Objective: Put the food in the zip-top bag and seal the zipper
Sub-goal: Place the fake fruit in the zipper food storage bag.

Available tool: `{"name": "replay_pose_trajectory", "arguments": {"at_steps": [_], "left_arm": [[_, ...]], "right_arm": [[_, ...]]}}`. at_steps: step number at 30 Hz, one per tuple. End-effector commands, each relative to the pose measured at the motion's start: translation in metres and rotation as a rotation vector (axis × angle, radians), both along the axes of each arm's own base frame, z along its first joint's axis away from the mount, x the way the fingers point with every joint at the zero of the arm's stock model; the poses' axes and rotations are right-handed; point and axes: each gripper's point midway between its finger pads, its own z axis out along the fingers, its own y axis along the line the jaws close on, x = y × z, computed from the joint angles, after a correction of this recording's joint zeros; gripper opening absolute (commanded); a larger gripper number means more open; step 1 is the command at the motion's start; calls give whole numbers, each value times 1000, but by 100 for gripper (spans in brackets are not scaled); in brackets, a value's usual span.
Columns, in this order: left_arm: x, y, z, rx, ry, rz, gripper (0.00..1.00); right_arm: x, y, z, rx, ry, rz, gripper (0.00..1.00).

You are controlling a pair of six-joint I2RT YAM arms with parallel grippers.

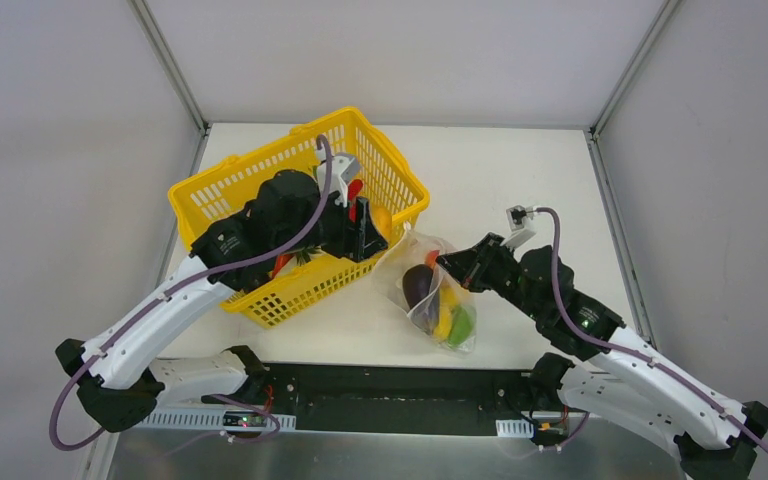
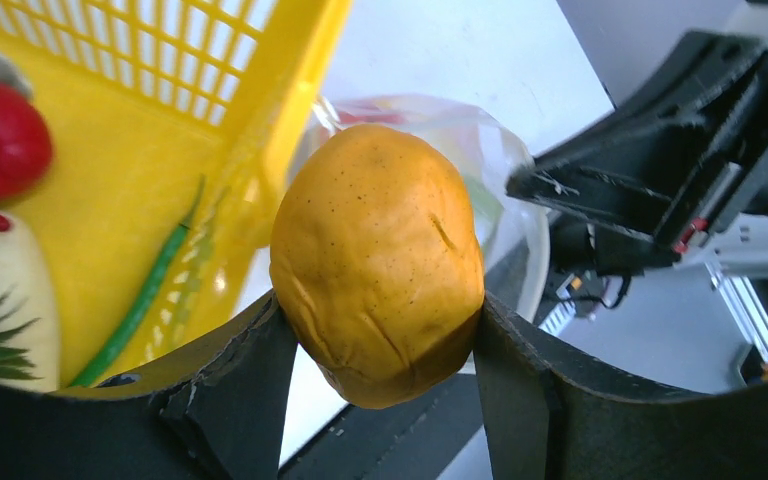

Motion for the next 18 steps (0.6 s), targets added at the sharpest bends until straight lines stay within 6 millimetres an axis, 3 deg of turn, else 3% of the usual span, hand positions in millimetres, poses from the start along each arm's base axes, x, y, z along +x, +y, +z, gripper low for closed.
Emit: {"name": "replay_pose_trajectory", "arguments": {"at_steps": [1, 9, 18], "left_arm": [[-20, -19, -8, -16, 65, -57, 34], [-33, -62, -23, -21, 114, -144, 35], [-30, -77, -50, 62, 151, -142, 36]], "right_arm": [[-2, 6, 19, 78, -34, 21, 0], [-4, 1, 21, 81, -47, 14, 0], [-6, -5, 26, 94, -65, 8, 0]]}}
